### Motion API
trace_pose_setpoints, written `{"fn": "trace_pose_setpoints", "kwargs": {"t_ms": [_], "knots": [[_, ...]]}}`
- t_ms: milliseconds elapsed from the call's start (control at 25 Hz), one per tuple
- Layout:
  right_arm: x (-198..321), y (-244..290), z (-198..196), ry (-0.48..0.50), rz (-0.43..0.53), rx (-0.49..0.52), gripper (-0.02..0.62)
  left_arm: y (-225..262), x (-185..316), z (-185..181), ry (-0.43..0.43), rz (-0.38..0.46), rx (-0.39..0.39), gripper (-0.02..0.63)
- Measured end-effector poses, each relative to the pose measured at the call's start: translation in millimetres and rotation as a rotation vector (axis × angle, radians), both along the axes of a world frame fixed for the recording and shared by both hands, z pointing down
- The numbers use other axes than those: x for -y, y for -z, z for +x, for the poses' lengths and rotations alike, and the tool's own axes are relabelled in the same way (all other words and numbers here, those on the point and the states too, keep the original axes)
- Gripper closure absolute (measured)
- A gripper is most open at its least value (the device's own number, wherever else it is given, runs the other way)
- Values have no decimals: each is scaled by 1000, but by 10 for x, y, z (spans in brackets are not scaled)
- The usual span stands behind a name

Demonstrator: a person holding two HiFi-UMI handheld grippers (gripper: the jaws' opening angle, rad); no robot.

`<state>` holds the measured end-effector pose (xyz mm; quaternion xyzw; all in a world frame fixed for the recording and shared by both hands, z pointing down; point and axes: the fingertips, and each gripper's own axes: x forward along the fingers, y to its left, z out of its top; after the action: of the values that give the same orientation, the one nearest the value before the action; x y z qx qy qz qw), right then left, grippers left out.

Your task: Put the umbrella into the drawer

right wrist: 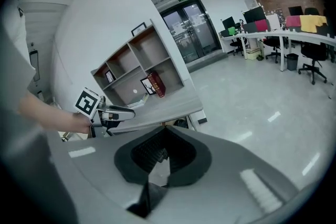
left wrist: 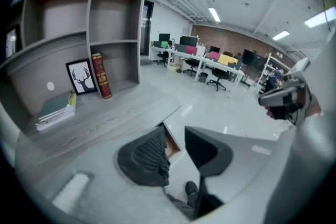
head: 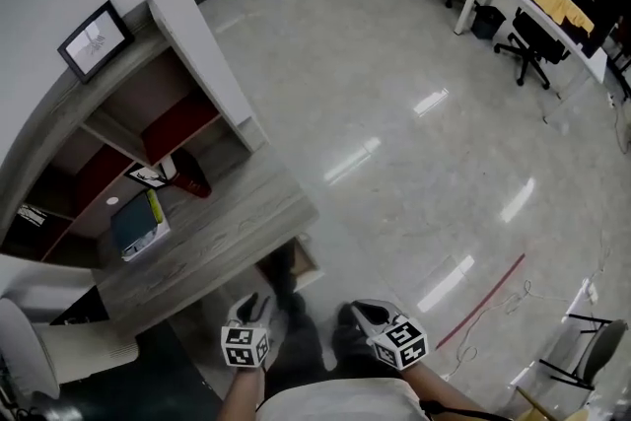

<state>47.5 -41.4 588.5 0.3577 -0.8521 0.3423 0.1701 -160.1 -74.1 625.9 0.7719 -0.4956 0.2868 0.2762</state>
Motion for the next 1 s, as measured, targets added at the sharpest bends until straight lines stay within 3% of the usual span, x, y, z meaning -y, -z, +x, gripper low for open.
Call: {"fn": "trace_pose_setpoints", "kwargs": {"t_ms": [440, 760, 1000], "knots": [[-254, 473, -149, 91, 73, 13, 589, 760, -548, -137, 106, 142, -39, 537], [-481, 763, -380, 94, 122, 7, 589, 1114, -911, -326, 112, 200, -66, 601], [-780, 968, -608, 45, 152, 0, 589, 1338, -1249, -551, 87, 218, -109, 603]]}}
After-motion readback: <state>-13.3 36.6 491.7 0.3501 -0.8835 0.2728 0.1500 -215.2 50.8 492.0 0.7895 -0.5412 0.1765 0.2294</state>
